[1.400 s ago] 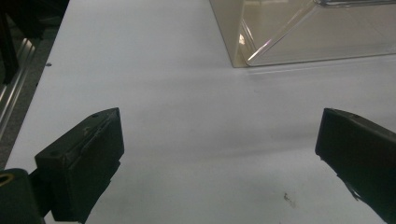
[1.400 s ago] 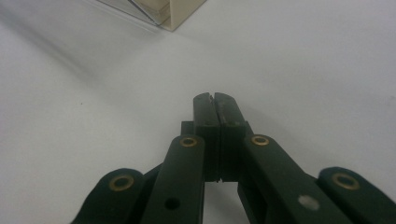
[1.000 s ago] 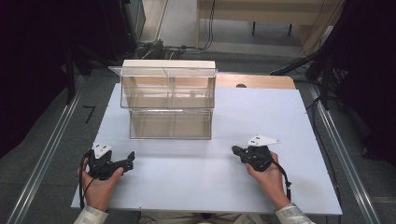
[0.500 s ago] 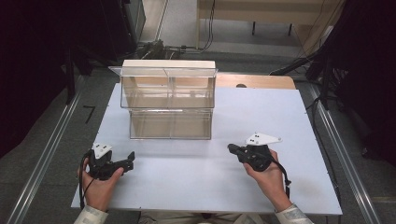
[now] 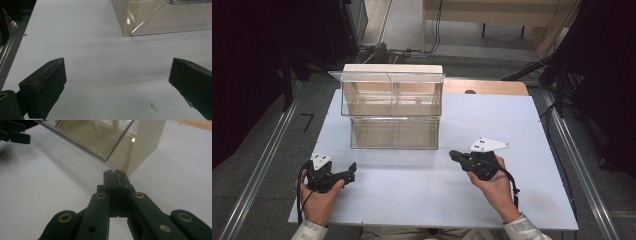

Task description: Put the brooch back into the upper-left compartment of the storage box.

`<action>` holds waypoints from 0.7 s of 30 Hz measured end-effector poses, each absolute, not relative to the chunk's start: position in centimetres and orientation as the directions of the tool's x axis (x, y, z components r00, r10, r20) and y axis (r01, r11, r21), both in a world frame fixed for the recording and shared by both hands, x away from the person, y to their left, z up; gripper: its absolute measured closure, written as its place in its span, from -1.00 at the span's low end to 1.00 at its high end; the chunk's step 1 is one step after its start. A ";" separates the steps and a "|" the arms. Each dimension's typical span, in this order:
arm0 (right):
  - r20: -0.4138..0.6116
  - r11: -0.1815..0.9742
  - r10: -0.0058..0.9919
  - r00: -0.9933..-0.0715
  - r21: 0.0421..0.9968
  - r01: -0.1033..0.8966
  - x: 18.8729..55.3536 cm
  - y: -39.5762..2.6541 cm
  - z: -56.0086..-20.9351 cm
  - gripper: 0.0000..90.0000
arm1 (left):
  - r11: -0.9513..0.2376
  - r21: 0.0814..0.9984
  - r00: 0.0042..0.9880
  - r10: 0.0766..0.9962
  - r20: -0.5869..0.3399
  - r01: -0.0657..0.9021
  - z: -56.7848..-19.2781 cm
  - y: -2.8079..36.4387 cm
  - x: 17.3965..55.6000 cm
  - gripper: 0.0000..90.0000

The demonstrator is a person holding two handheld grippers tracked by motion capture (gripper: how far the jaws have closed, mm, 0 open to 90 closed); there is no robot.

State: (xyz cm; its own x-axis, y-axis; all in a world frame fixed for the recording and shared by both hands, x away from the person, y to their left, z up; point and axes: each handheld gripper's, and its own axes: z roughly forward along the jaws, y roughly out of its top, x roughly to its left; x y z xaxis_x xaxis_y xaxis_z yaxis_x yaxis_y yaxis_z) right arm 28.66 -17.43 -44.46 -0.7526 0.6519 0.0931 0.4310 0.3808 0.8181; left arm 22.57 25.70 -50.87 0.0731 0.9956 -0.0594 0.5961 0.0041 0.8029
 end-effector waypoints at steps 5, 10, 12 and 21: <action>0.087 0.388 0.641 -0.763 0.820 0.420 28.8 -16.8 -44.1 0.93 | 0.006 0.802 0.071 0.996 -0.061 0.597 -50.9 25.7 22.5 -0.96; 0.078 0.404 0.624 -0.778 0.820 0.406 28.8 -15.9 -43.6 0.93 | 0.006 0.801 0.072 0.996 -0.061 0.599 -50.9 25.7 22.6 -0.96; 0.076 0.408 0.616 -0.784 0.821 0.400 28.8 -15.5 -43.3 0.93 | 0.006 0.801 0.072 0.995 -0.062 0.598 -50.9 25.7 22.6 -0.96; 0.064 0.425 0.587 -0.807 0.824 0.375 28.9 -13.8 -42.5 0.93 | 0.008 0.801 0.072 0.995 -0.064 0.599 -50.9 25.8 22.6 -0.96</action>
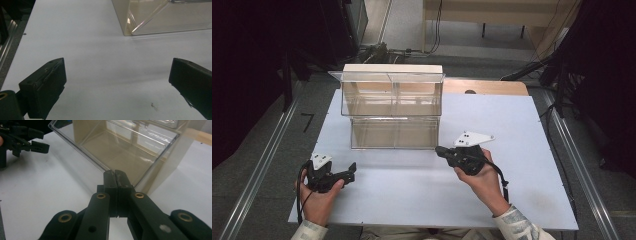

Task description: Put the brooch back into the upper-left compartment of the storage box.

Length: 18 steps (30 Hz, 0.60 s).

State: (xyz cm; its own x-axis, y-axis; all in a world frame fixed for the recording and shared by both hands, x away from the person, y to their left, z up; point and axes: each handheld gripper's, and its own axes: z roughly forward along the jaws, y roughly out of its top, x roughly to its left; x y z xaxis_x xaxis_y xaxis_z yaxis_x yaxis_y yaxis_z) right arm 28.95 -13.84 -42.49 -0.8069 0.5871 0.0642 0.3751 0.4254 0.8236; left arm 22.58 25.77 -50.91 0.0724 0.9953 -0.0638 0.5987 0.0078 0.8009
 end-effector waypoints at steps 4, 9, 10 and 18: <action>0.058 0.429 0.575 -0.816 0.828 0.362 29.0 -13.1 -42.1 0.93 | 0.009 0.801 0.071 0.995 -0.065 0.598 -50.9 25.8 22.6 -0.96; 0.056 0.426 0.563 -0.825 0.835 0.348 29.0 -12.3 -41.6 0.93 | 0.007 0.801 0.072 0.995 -0.063 0.599 -50.9 25.8 22.6 -0.95; 0.051 0.430 0.559 -0.828 0.836 0.341 29.0 -12.1 -41.5 0.93 | 0.007 0.801 0.072 0.995 -0.063 0.599 -50.9 25.8 22.6 -0.96; 0.047 0.427 0.540 -0.840 0.845 0.322 29.0 -10.8 -40.6 0.93 | 0.006 0.802 0.073 0.995 -0.062 0.597 -50.9 25.8 22.6 -0.95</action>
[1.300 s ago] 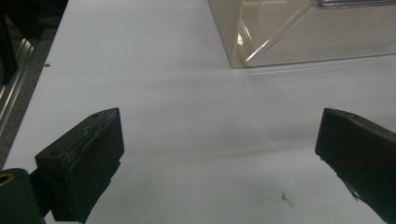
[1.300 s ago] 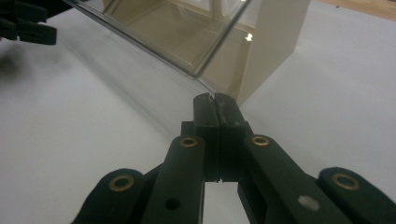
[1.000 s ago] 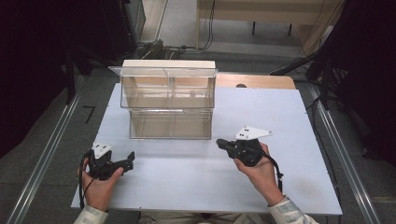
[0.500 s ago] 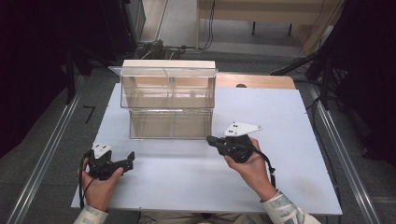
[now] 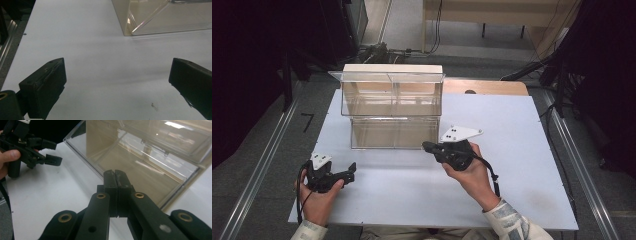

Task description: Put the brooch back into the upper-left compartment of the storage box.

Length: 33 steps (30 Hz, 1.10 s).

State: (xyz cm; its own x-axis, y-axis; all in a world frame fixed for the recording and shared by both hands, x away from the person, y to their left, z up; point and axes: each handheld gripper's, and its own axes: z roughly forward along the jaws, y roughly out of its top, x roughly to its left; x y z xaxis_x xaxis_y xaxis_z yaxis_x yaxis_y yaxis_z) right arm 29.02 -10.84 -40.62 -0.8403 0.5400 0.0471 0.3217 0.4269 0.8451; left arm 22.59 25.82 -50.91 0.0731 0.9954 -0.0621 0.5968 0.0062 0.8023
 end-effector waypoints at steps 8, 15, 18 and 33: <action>0.052 0.413 0.524 -0.850 0.858 0.306 29.3 -9.6 -40.1 0.93 | 0.006 0.802 0.074 0.995 -0.062 0.597 -50.9 25.8 22.6 -0.95; 0.059 0.398 0.516 -0.855 0.867 0.300 29.7 -8.6 -39.5 0.93 | 0.003 0.801 0.078 0.995 -0.062 0.599 -50.9 25.8 22.6 -0.95; 0.057 0.398 0.509 -0.859 0.869 0.293 29.8 -8.1 -39.3 0.93 | 0.002 0.799 0.080 0.995 -0.063 0.602 -50.9 25.8 22.6 -0.95; 0.042 0.410 0.481 -0.876 0.872 0.267 30.3 -5.9 -38.3 0.93 | -0.001 0.799 0.086 0.994 -0.063 0.601 -50.9 25.8 22.6 -0.95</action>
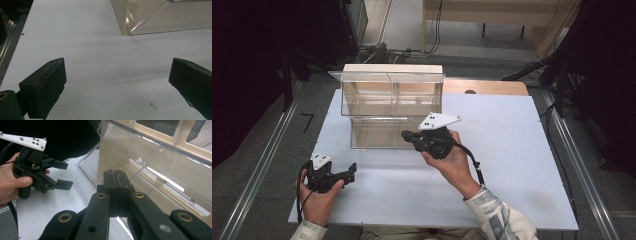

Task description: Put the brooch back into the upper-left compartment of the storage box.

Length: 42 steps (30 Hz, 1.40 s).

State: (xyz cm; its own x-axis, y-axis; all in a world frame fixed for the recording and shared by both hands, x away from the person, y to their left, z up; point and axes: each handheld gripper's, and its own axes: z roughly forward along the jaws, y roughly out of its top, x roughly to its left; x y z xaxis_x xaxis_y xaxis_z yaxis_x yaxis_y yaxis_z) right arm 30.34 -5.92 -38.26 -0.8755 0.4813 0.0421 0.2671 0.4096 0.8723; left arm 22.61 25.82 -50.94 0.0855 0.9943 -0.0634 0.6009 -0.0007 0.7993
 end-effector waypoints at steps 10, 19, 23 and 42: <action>0.040 0.407 0.470 -0.882 0.877 0.256 30.7 -5.0 -37.3 0.93 | -0.001 0.799 0.086 0.994 -0.064 0.601 -51.0 25.8 22.6 -0.95; 0.029 0.402 0.458 -0.889 0.885 0.236 31.2 -4.2 -36.0 0.93 | -0.003 0.799 0.089 0.994 -0.064 0.601 -51.0 25.8 22.6 -0.95; 0.028 0.396 0.453 -0.891 0.889 0.229 31.4 -3.7 -35.5 0.93 | -0.003 0.798 0.090 0.994 -0.064 0.603 -51.0 25.8 22.6 -0.95; 0.035 0.368 0.458 -0.888 0.902 0.225 32.5 -2.4 -34.2 0.93 | 0.000 0.798 0.091 0.993 -0.069 0.603 -51.0 25.8 22.6 -0.95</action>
State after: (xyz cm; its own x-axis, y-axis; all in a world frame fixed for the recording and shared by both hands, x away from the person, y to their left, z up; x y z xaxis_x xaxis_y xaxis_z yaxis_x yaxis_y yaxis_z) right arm 32.51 -2.41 -34.25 -0.8884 0.4577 0.0354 0.2254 0.3677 0.9022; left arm 22.64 25.78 -51.00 0.0907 0.9935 -0.0688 0.6029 0.0002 0.7978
